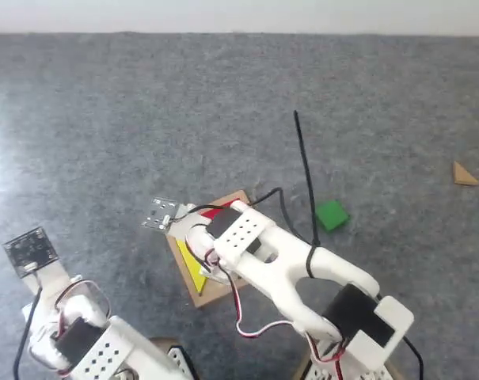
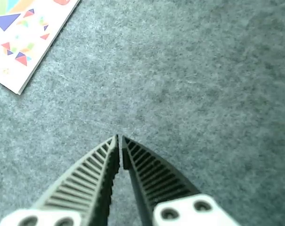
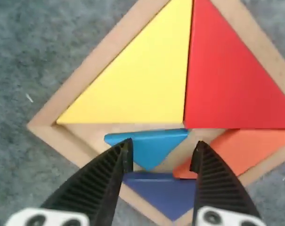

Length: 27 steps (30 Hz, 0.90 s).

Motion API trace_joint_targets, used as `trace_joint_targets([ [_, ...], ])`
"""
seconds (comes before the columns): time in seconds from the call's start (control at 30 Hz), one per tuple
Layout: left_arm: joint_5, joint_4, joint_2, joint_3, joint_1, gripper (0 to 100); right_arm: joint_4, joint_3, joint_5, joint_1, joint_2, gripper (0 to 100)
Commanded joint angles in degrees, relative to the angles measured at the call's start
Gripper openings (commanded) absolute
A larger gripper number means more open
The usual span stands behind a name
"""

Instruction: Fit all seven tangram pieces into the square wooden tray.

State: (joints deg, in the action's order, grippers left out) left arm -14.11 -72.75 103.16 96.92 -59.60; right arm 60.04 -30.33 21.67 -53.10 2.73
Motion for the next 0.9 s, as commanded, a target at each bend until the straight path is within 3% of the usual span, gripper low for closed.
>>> trace_joint_targets([
  [0.0, -0.26, 0.00, 1.05, -1.19, 0.00, 2, 1.98, 1.85, 0.35, 0.13, -4.79, 21.3],
  [0.17, -0.26, 0.00, 1.05, -1.19, -0.09, 1, 1.98, 0.97, -1.05, -0.31, -9.19, 21.4],
  [0.4, -0.26, 0.00, 1.05, -1.19, -0.26, 1, 2.42, -1.93, -2.02, -6.73, -8.92, 28.1],
  [0.63, -0.26, -0.09, 1.05, -1.19, -0.26, 1, -4.09, -8.70, -0.35, -4.88, -8.84, 28.1],
  [0.87, -0.26, -0.09, 1.05, -1.19, -0.26, 1, -3.47, -2.64, -0.18, -3.91, -1.01, 28.4],
])
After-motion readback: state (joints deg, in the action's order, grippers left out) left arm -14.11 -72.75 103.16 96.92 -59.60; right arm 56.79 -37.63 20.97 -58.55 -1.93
